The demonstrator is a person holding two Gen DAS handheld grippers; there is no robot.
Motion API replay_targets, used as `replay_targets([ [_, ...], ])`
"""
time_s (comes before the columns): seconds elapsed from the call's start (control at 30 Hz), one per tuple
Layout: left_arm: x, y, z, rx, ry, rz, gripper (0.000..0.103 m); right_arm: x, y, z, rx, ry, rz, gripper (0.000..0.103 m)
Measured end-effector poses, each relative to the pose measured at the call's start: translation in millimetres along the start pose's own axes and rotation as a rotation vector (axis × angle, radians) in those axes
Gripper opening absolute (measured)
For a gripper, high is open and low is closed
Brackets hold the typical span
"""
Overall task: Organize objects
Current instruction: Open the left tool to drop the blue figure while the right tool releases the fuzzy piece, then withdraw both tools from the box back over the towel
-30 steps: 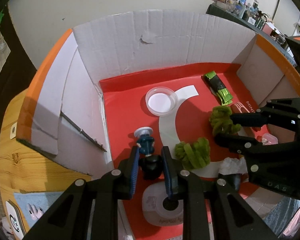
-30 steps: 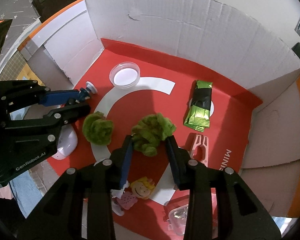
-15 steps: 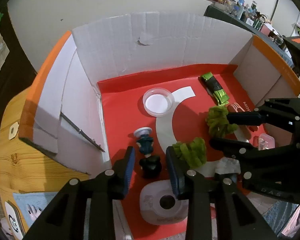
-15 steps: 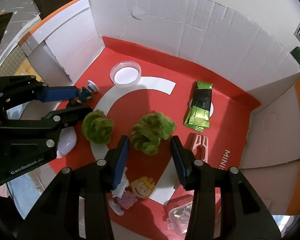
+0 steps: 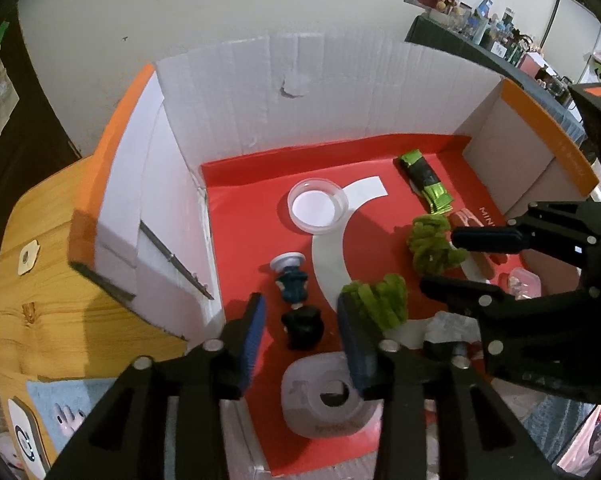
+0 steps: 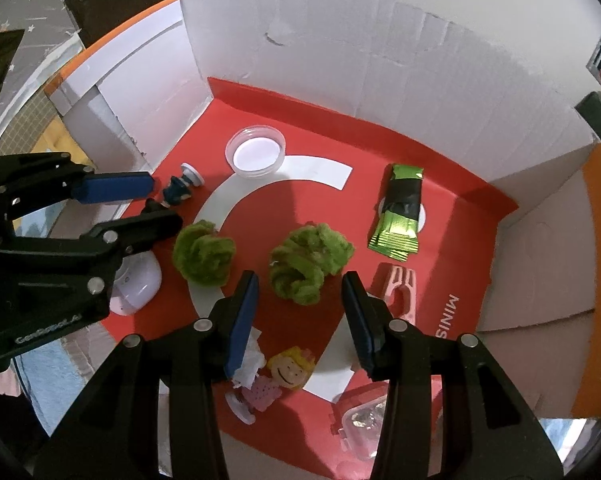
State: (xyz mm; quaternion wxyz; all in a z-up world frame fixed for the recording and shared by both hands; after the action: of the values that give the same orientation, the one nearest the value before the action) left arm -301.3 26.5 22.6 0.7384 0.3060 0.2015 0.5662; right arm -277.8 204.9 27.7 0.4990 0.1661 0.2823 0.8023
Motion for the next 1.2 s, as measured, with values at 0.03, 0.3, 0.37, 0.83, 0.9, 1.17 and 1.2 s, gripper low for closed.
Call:
replay_targets([
  [0.03, 1.1, 1.6, 3.0, 0.007, 0.003, -0.002, 0.045, 1.0, -0.1, 2.0, 0.001, 0.000, -0.002, 0.042],
  [0.3, 5.9, 5.9, 28.1, 0.073, -0.002, -0.020, 0.054, 10.8, 3.1, 33.6, 0.057, -0.018, -0.017, 0.060],
  [0.37, 9.8, 8.4, 35.6, 0.093, 0.000, -0.025, 0.058, 12.9, 4.1, 44.3, 0.074, -0.030, -0.015, 0.060],
  [0.83, 30.6, 18.7, 101.7, 0.249, 0.033, -0.040, 0.079, -22.6, 26.0, 64.5, 0.206, -0.083, -0.013, 0.074],
  [0.9, 32.1, 19.2, 110.1, 0.268, 0.036, -0.039, 0.079, -25.4, 26.2, 70.7, 0.223, -0.084, -0.020, 0.075],
  [1.17, 34.2, 12.9, 135.7, 0.327, 0.063, -0.020, 0.086, -33.8, 18.2, 100.2, 0.291, -0.127, -0.033, 0.079],
  [1.2, 34.5, 11.1, 138.7, 0.333, 0.066, -0.016, 0.086, -34.5, 16.6, 104.1, 0.299, -0.133, -0.036, 0.079],
])
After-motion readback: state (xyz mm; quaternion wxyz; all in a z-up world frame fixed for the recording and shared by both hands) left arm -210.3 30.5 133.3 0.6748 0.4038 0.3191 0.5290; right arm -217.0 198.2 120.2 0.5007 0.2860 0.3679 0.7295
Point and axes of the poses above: each gripper's, at about its wrist camera, not at the fingertips, and z roughly against the way its jaws point, x to its right, y to its top, the point moved 3 cm from there along -z, roughly the way its jaws point, and after that the axes turned 15 degrees about x, right-handed, at the moved point
